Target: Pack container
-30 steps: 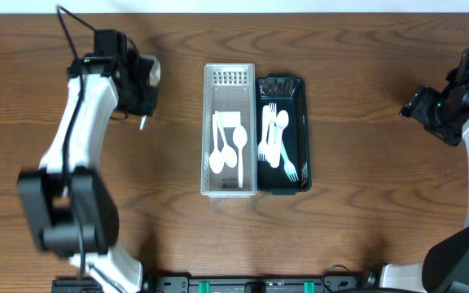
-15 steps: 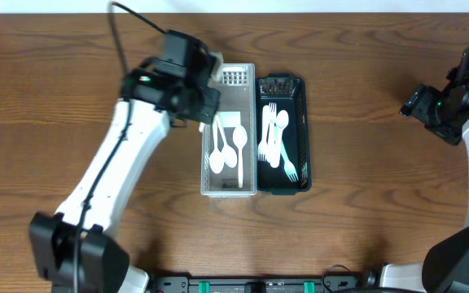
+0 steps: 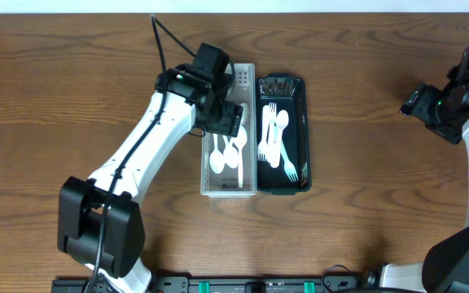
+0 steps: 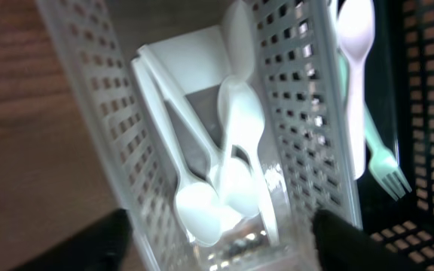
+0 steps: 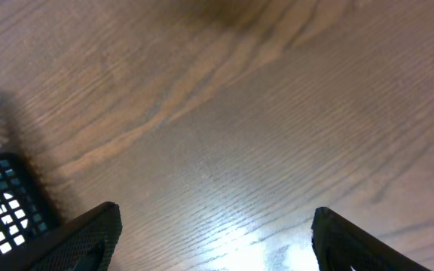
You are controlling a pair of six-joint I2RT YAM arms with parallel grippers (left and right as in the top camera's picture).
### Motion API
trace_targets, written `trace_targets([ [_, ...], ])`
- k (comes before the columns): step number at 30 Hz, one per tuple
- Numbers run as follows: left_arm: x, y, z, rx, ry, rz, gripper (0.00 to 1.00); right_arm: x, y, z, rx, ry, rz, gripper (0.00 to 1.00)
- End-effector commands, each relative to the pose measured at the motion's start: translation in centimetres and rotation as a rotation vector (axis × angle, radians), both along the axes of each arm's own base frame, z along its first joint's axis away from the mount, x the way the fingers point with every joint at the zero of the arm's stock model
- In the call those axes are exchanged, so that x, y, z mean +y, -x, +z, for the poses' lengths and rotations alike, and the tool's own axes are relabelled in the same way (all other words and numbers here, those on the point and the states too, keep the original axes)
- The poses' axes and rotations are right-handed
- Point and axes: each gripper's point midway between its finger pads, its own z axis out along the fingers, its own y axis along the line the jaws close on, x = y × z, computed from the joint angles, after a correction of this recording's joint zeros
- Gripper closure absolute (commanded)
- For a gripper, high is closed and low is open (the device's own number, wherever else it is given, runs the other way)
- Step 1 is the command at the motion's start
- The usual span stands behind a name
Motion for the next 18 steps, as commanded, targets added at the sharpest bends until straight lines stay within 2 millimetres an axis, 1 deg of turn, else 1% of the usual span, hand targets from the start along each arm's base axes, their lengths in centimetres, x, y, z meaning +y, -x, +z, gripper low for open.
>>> trace_targets([
  [1,1.2,-1.5,5.9,-0.143,0.056,0.043,0.12,0.4,-0.6,0.3,-0.026,0.013,0.100,0.16],
  [3,2.4,-1.7,8.1,-0.200,0.073,0.072,0.08,1.1,-1.0,1.3,-0.066,0.024,0.169,0.17],
  [4,3.2,-1.7,9.5,-0.234,0.083,0.090,0.01,1.5,-1.2,1.9,-0.090,0.027,0.200,0.17],
  [5,3.9,-1.5,10.6,-0.261,0.090,0.106,0.02,1.9,-1.3,2.9,-0.123,0.030,0.232,0.16],
  [8,6.8,-0.6,13.9,-0.343,0.080,0.172,0.02,3.3,-1.3,6.6,-0.240,0.031,0.306,0.15],
  [10,9.3,0.6,15.9,-0.400,0.031,0.230,0.02,4.2,-0.8,9.8,-0.335,0.041,0.350,0.15],
  [11,10.5,1.3,16.7,-0.424,0.001,0.257,0.02,4.6,-0.4,11.3,-0.379,0.050,0.364,0.15],
  [12,12.0,2.5,17.8,-0.455,-0.040,0.292,0.02,5.1,0.4,13.5,-0.440,0.069,0.374,0.15],
  [14,13.8,4.6,19.5,-0.501,-0.091,0.333,0.02,5.7,2.0,16.4,-0.520,0.100,0.382,0.13],
  [16,14.8,6.6,20.7,-0.533,-0.112,0.353,0.02,6.2,3.8,18.8,-0.592,0.136,0.385,0.11],
  [17,15.3,7.9,21.4,-0.550,-0.118,0.359,0.02,6.5,4.9,20.2,-0.632,0.157,0.386,0.04],
  [18,15.6,9.0,21.8,-0.563,-0.120,0.364,0.02,6.7,5.8,21.2,-0.664,0.174,0.387,0.01],
])
